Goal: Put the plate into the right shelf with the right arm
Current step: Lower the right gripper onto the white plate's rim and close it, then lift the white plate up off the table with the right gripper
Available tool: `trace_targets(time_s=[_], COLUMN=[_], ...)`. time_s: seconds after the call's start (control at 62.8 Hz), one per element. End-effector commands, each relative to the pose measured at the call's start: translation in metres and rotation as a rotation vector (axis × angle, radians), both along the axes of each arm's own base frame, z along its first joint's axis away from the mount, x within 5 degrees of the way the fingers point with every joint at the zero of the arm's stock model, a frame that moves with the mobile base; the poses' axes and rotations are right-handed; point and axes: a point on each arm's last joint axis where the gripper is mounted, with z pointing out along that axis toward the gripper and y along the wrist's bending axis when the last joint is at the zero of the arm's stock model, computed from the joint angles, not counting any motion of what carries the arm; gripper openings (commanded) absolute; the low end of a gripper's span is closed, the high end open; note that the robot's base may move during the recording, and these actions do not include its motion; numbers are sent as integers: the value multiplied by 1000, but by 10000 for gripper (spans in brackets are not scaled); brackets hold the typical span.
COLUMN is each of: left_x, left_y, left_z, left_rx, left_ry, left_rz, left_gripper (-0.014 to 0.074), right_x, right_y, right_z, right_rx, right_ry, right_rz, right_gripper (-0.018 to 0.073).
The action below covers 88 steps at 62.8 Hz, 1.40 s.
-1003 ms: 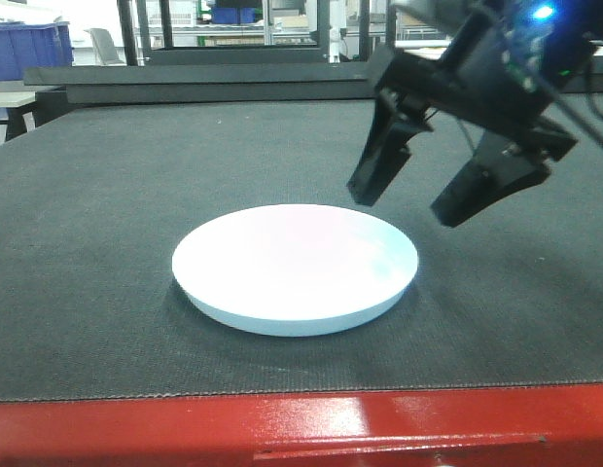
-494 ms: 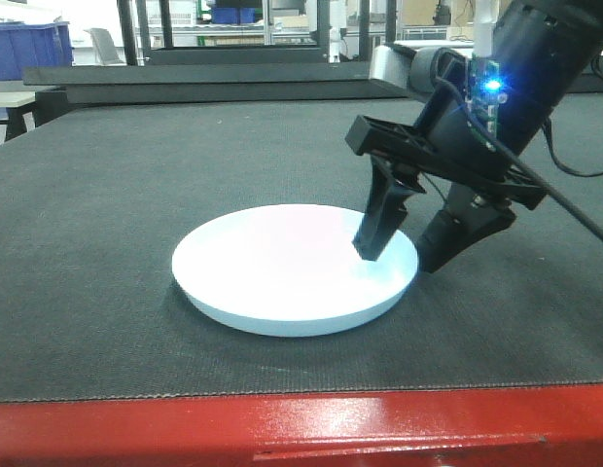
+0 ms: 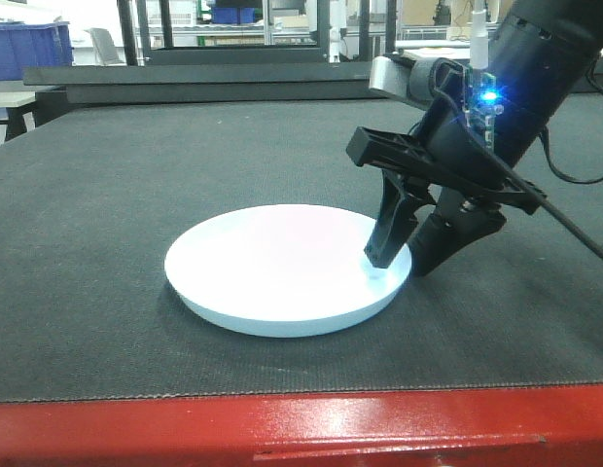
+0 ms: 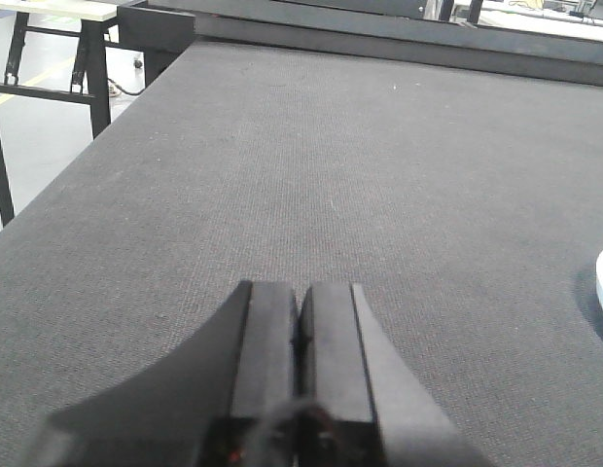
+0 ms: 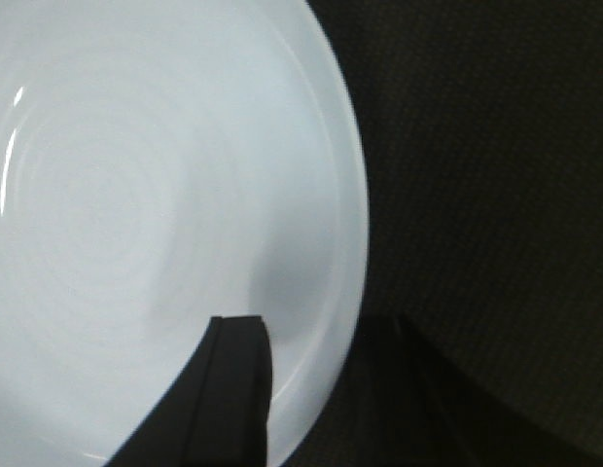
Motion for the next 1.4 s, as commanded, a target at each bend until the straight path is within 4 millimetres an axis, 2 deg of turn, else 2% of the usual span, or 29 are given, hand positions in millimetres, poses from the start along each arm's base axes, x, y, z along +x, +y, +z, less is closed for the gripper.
trace_targets(time_s=[0.0, 0.255, 0.35, 0.462, 0.605, 0.701, 0.796, 0.971, 1.099, 1.194, 1.258, 1.385], left_x=[0, 0, 0, 0, 0, 0, 0, 0, 0, 0, 0, 0], left_y=[0, 0, 0, 0, 0, 0, 0, 0, 0, 0, 0, 0], left_z=[5, 5, 5, 5, 5, 5, 5, 5, 5, 5, 5, 5], left_rx=[-14, -14, -14, -14, -14, -14, -14, -14, -14, -14, -14, -14], left_ry=[-78, -78, -78, -78, -78, -78, -78, -78, -78, -78, -78, -78], left_rz=[-7, -7, -7, -7, -7, -7, -7, -7, -7, -7, -7, -7], left_gripper=[-47, -47, -47, -47, -47, -47, -47, -47, -47, -47, -47, -47], right_x=[7, 8, 9, 11, 14, 12, 7, -17, -49, -83, -105, -149], right_y=[0, 0, -2, -7, -17, -25, -34, -49, -59, -68, -75, -88], right_z=[22, 18, 18, 18, 20, 31, 51, 111, 160, 196, 214, 235], right_rx=[24, 13, 9, 1, 2, 11, 26, 73, 106, 127, 135, 173], right_ry=[-102, -100, -102, -104, -109, -122, -164, -333, -500, -647, -738, -904], right_rz=[-13, -10, -13, -22, -49, -64, -80, -106, -111, -113, -121, -157], right_gripper=[341, 314, 212, 38, 56, 56, 56, 56, 56, 56, 56, 56])
